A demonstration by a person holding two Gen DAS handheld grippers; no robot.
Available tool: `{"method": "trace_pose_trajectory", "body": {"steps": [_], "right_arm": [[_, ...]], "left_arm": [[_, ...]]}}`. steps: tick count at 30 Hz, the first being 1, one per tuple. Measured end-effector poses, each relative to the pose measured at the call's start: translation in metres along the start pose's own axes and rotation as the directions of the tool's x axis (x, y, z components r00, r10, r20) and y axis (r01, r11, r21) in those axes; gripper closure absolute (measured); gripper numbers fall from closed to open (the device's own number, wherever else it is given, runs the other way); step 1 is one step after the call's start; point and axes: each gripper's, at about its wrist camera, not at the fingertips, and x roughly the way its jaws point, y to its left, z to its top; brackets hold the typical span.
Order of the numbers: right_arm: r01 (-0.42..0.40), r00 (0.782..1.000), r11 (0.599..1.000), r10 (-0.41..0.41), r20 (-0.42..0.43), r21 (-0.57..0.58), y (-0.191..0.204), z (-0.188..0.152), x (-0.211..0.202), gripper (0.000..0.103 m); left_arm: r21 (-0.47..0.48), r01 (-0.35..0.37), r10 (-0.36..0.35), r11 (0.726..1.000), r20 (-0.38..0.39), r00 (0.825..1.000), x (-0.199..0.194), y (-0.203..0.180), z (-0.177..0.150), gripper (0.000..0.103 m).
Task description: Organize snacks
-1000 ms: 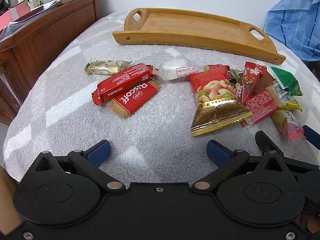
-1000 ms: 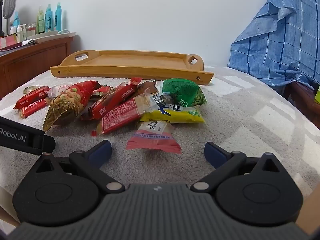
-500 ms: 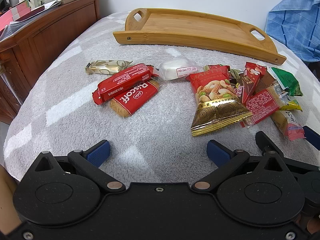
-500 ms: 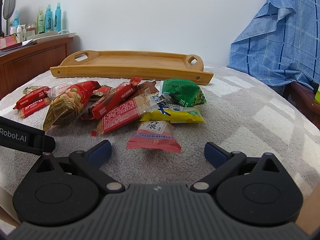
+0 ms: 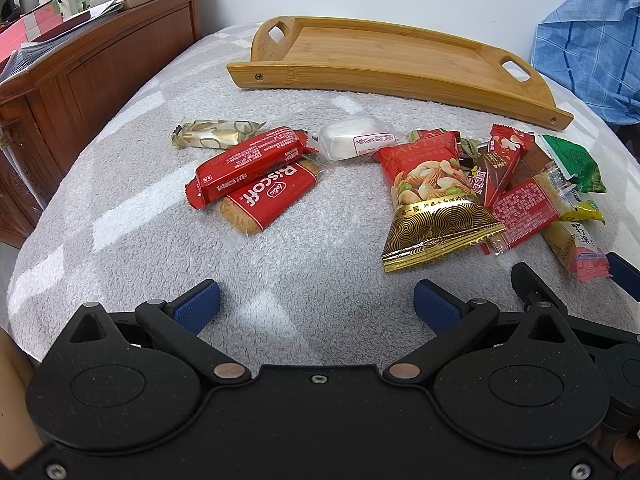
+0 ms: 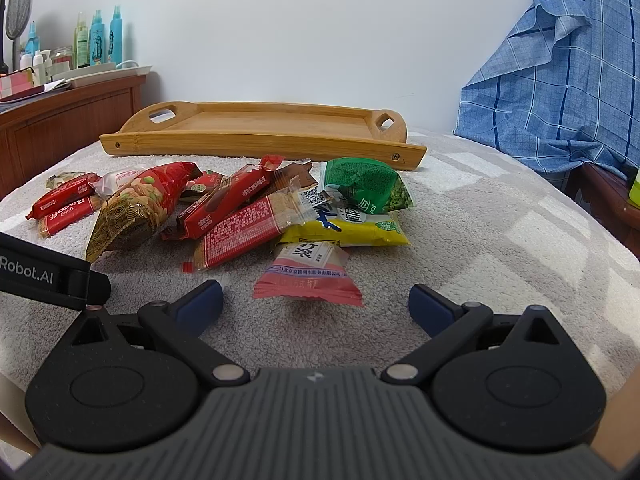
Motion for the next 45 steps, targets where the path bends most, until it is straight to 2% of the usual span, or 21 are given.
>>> {"method": "trace_pose_trajectory", "body": {"steps": [29, 35, 38, 41, 43, 45], "right_arm": [[-0.001, 1.000, 1.000, 0.001, 0.002, 0.002, 0.000, 0.000, -0.001, 0.000], [0.003, 1.000, 1.000, -0.004, 0.030, 0.013, -0.003, -0.003, -0.003, 0.000], [-0.001, 1.000, 1.000, 0.001, 0.016, -0.004, -0.003, -0.001, -0.002, 0.000], [-0.018, 1.000, 1.000, 0.018, -0.024, -0.021, -0.005, 0.005, -0.001, 0.000], [-0.048, 0.998, 0.999, 0.048, -0.034, 0.001, -0.009, 0.009, -0.002, 0.000], [-0.075, 0.997, 0.996, 0.076, -0.026, 0.049, -0.015, 0.010, -0.007, 0.000]], "left_arm": [[-0.004, 0.000, 0.000, 1.000, 0.005, 1.000, 0.000, 0.000, 0.000, 0.000], [-0.020, -0.004, 0.005, 1.000, 0.069, 0.998, -0.006, 0.002, -0.010, 0.000], [-0.023, 0.000, 0.002, 1.000, 0.094, 0.996, -0.006, 0.003, -0.014, 0.000], [-0.022, 0.004, -0.003, 1.000, 0.071, 0.997, -0.006, 0.004, -0.008, 0.000], [-0.039, 0.011, -0.008, 0.999, 0.058, 0.998, -0.009, 0.006, -0.004, 0.003], [-0.063, 0.039, -0.034, 0.997, 0.079, 0.996, -0.017, 0.010, -0.003, 0.016]]}}
